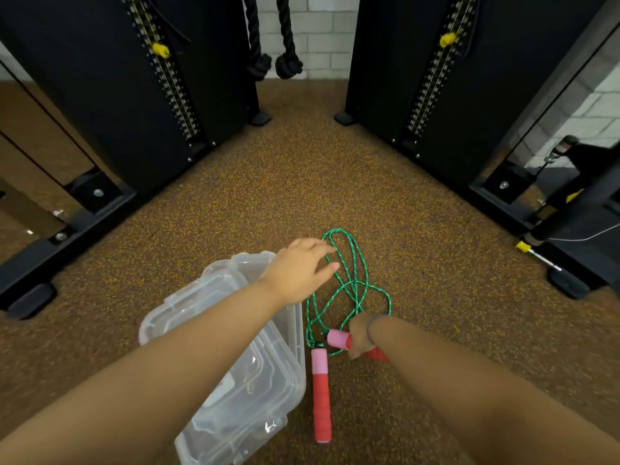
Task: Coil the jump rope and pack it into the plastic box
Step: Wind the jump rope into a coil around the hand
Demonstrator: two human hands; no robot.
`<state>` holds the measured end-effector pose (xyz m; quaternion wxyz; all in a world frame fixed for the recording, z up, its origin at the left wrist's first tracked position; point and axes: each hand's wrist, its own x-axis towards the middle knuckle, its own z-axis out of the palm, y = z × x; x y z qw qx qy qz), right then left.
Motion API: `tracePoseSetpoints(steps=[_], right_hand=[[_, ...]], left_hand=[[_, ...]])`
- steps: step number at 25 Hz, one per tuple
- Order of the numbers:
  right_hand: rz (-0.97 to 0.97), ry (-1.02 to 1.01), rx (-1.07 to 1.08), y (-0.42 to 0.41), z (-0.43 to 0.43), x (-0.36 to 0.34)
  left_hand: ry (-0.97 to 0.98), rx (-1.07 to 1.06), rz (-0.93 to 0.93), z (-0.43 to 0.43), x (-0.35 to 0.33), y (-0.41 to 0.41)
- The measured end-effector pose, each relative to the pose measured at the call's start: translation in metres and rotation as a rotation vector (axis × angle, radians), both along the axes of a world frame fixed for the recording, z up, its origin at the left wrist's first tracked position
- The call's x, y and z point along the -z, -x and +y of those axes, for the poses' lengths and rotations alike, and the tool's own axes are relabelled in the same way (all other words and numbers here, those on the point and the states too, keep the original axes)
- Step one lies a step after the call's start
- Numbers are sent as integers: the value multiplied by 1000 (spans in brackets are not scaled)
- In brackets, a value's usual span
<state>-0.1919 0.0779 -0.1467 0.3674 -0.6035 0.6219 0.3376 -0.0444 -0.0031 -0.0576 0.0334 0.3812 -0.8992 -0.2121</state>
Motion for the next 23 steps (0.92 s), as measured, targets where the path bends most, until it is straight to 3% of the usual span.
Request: tracePoseSetpoints(steps=[5, 9, 12, 19, 23], right_hand=[[-239, -286, 306, 14, 4, -54], [-578, -251, 559, 28, 26, -104], [-897, -306, 690, 37, 43, -139], [-1475, -172, 479, 24, 80, -204], [-1715, -111, 510, 2, 97, -230]], left_hand=[[-439, -151, 372, 22, -37, 3], [-680, -235, 477, 32, -88, -2], [-750, -219, 510, 53, -115, -3], [-813, -219, 533, 96, -133, -18], [-873, -235, 676, 117, -132, -24]])
